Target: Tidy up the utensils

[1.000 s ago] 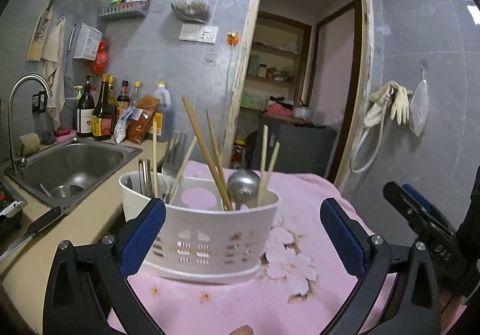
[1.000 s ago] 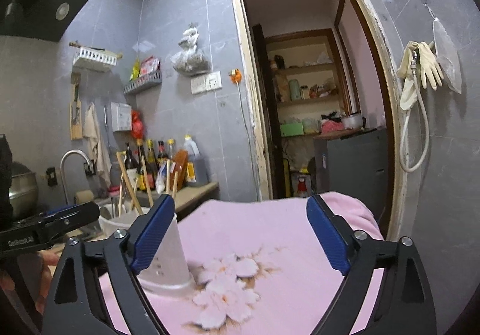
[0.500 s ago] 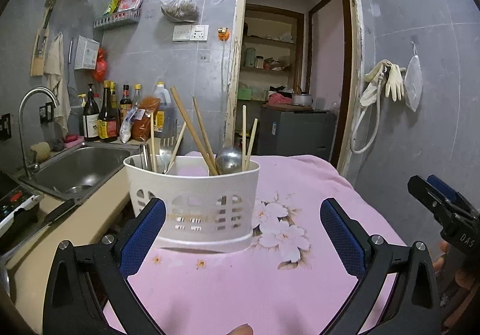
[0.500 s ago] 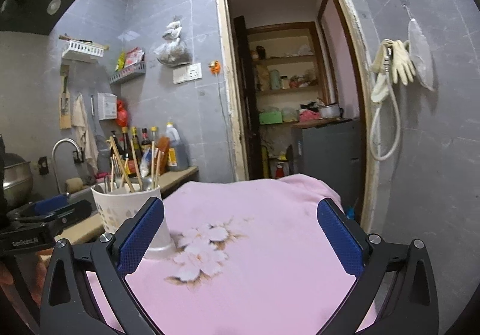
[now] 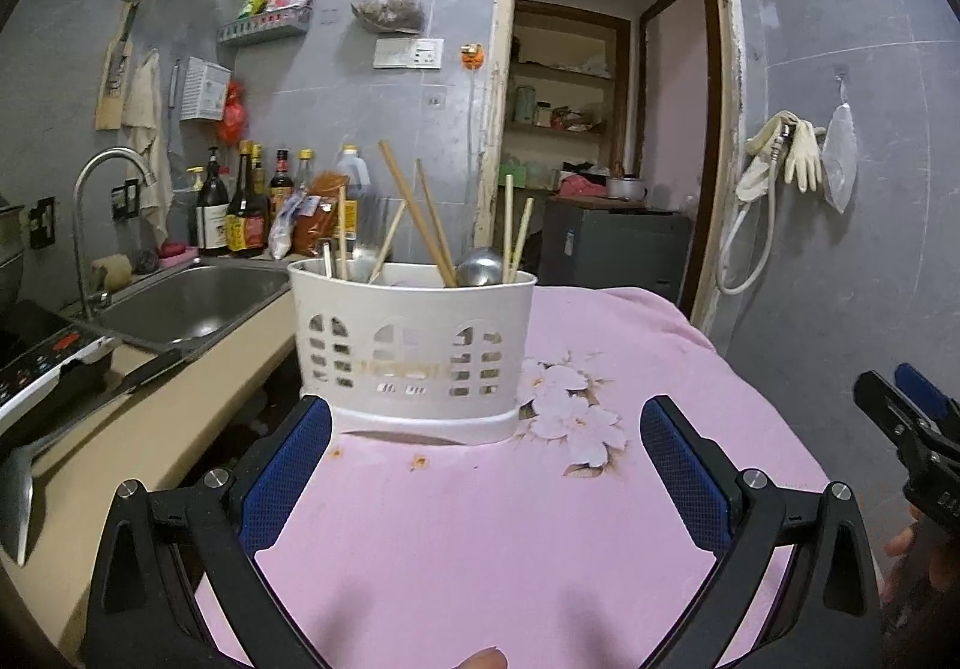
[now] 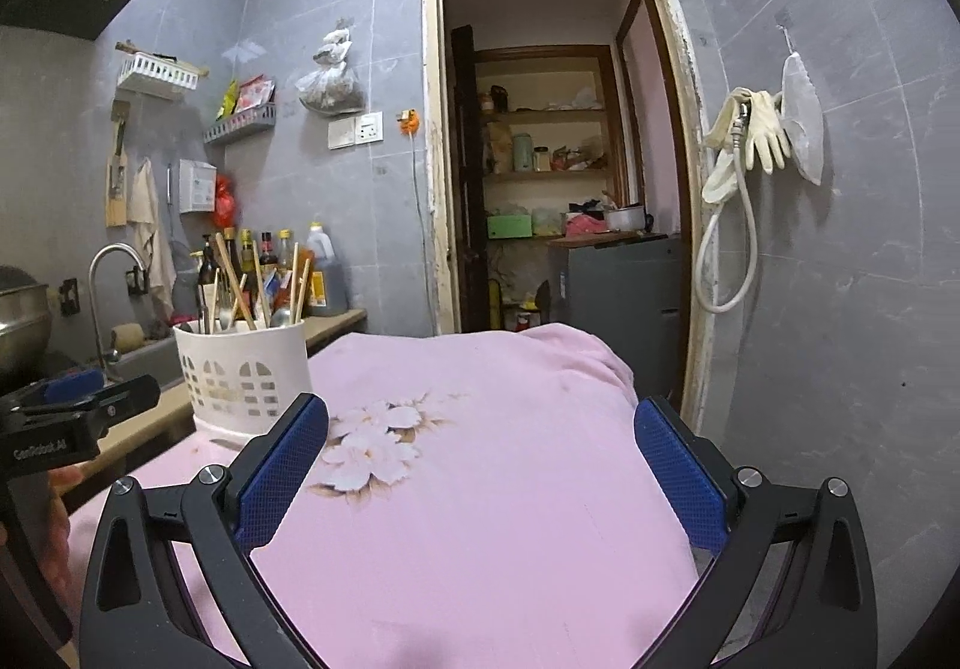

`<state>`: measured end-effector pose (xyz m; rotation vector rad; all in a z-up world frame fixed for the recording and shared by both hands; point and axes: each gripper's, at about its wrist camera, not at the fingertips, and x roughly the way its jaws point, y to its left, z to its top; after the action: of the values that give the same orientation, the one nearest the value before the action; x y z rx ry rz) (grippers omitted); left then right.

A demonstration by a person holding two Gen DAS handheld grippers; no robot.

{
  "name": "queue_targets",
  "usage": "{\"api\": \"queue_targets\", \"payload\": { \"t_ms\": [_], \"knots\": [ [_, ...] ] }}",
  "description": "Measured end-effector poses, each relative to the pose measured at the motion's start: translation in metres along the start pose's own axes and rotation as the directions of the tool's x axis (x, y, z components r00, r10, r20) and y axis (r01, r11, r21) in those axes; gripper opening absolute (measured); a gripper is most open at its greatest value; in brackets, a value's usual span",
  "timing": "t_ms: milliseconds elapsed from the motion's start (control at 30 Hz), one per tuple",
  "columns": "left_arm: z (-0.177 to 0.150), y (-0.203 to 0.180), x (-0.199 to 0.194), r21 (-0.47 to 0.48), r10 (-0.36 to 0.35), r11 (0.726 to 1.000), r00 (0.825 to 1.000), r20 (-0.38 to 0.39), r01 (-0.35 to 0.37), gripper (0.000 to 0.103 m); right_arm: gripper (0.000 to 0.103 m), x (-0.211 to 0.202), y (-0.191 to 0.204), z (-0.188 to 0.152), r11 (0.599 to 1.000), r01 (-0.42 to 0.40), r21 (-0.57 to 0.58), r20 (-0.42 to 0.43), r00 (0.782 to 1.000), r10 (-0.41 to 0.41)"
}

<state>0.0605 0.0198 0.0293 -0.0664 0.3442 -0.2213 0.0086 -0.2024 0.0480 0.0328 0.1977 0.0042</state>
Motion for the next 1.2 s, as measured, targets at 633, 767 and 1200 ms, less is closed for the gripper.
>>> {"api": "queue_targets", "payload": {
  "t_ms": [633,767,1200],
  "knots": [
    [-0.025,0.007,-0.014,-0.006,0.080,0.997,0.997,0.021,-0.080,0.101,0.103,-0.016,-0.011,-0.015,0.998,0.068,0.013,0.015,0.998,-0.069],
    [-0.024,0.006,-0.016,-0.001,0.083,0.997,0.996,0.032,-0.083,0.101,0.103,-0.016,-0.010,-0.016,0.998,0.069,0.011,0.015,0.997,-0.070],
    [-0.022,0.003,-0.021,0.002,0.083,0.997,0.995,0.056,-0.083,0.101,0.103,-0.016,-0.011,-0.016,0.998,0.069,0.012,0.015,0.997,-0.069]
  ]
}}
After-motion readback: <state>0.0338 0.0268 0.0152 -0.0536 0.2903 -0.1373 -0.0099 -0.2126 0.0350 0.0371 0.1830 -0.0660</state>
